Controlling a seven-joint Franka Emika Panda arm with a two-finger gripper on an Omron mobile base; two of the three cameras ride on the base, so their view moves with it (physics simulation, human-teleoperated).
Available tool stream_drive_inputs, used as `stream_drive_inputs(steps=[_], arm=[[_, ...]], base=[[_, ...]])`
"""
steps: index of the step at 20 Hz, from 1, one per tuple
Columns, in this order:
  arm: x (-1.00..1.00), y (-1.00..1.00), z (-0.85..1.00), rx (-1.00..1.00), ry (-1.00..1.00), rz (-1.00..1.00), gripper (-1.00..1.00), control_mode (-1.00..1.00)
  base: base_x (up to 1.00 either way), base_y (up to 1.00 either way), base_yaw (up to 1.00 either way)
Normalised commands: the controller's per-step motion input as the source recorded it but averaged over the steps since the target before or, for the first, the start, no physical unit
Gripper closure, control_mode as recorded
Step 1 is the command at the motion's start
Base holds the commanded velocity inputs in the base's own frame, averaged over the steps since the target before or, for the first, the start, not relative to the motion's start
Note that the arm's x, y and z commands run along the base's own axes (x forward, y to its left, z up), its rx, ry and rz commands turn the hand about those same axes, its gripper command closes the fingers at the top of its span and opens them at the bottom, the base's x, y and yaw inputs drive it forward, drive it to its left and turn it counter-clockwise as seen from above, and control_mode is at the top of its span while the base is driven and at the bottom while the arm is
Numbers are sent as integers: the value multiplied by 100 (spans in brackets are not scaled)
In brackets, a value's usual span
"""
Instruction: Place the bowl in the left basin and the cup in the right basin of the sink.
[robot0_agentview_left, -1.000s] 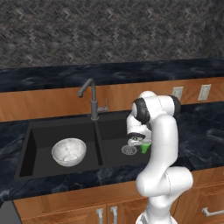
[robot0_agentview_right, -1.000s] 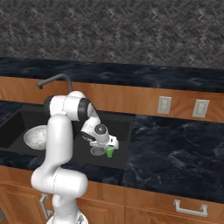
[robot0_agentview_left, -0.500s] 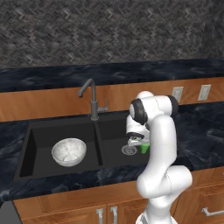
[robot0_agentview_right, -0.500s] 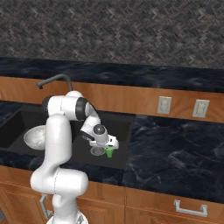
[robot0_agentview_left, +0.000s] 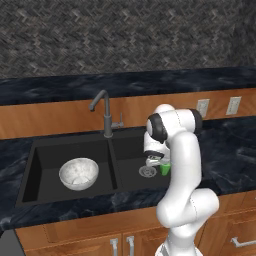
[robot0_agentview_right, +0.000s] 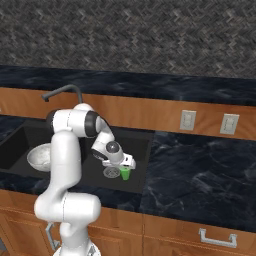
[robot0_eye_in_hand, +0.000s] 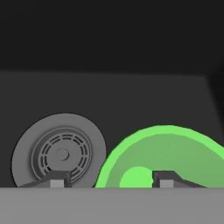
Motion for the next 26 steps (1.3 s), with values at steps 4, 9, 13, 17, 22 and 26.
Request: stream_drive_inputs(steps=[4,9,13,17,22,26], arm=[[0,-3,5,0,0,0,-100,-100],[-2,-4,19,0,0,0,-100,-100],[-7,0,30,0,0,0,-100,-100],[-12,0,36,0,0,0,-100,-100],[-20,-3,40,0,0,0,-100,-100],[-27,-7,44,0,0,0,-100,-100]], base=[[0,0,0],[0,0,0],[0,0,0],[0,0,0],[0,0,0],[0,0,0]])
